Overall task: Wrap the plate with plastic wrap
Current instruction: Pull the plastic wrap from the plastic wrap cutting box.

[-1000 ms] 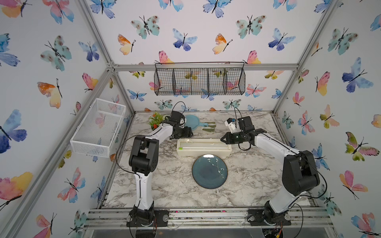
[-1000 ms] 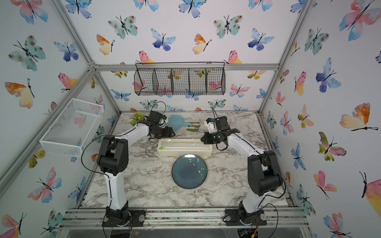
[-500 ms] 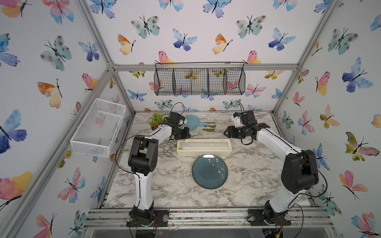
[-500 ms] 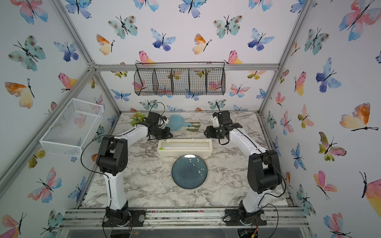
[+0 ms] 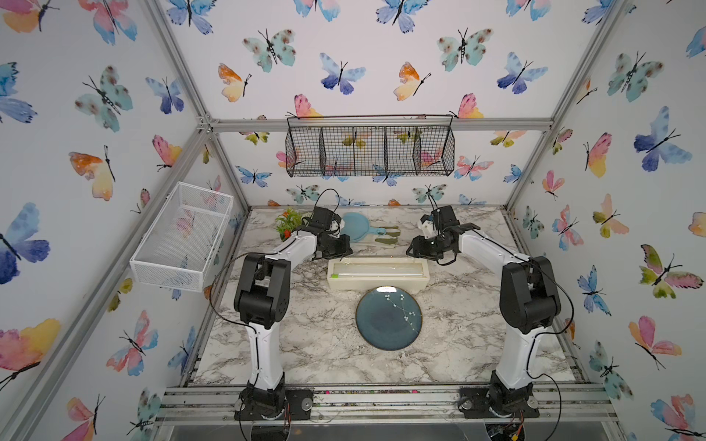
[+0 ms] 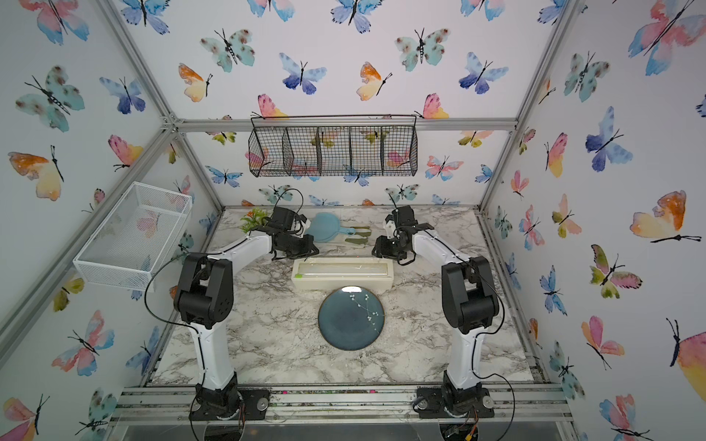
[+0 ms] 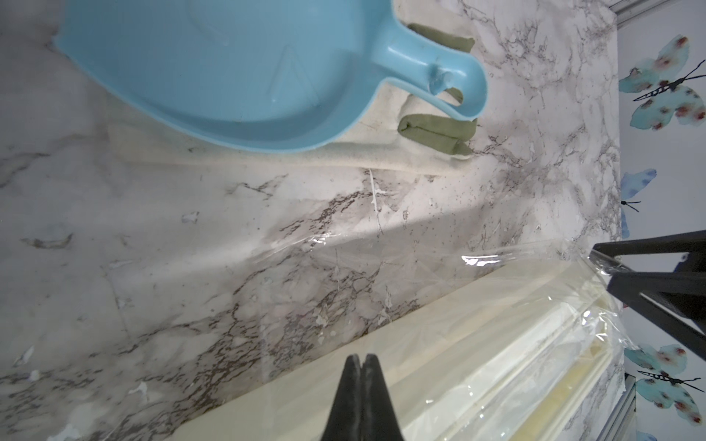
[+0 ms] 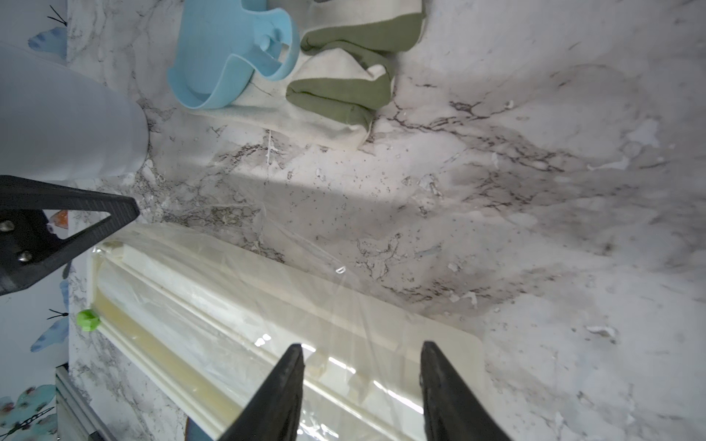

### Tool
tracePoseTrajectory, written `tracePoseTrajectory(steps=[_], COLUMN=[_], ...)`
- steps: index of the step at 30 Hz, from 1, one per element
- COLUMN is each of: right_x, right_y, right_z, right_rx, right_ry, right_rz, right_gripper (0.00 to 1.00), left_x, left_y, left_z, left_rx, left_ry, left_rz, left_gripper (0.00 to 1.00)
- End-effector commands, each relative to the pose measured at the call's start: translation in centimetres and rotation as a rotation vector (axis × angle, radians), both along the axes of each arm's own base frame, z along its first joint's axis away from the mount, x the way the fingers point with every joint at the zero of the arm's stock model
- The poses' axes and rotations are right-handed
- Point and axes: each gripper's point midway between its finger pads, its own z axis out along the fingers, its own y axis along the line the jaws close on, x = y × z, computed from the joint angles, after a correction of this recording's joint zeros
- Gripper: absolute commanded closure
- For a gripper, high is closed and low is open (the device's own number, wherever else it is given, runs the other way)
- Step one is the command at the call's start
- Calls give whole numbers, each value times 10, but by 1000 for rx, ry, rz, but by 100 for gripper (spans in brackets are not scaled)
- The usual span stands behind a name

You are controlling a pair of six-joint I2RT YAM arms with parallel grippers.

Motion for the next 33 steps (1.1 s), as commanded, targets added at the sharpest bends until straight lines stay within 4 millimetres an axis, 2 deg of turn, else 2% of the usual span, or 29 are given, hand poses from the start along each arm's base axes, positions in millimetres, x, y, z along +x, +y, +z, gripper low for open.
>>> tracePoseTrajectory(steps=[1, 8, 14, 16, 20, 24, 27, 30, 33], right_x=[-14, -12, -14, -16, -13, -3, 0, -8, -24], right_y=[10, 4, -7, -6, -2, 1, 6, 19, 26], right_z=[-9, -14, -25, -28, -25, -4, 16, 33, 39], right_rx=[41, -11, -106, -104, -98, -107, -97, -51, -23], right_ry=[73, 76, 73, 80, 65, 7, -38, -75, -79], right_rz=[22, 11, 22, 29, 33, 39, 55, 96, 132], right_gripper=[56, 68, 64, 69, 97, 98, 98, 98, 98], left_x=[1, 1, 0, 0, 0, -1, -2, -3, -6], left_y=[-1, -1, 4, 7, 13, 20, 22, 25, 27], left_z=[22, 27, 31, 33, 39, 45, 52, 56, 57], left_rx=[-9, -12, 17, 34, 63, 90, 93, 98, 101], left_ry=[-49, -58, -71, -78, -91, -100, -115, -126, -132], left_rz=[8, 10, 12, 19, 38, 61, 75, 88, 90], left_gripper=[100, 100, 100, 92, 60, 50, 48, 47, 40])
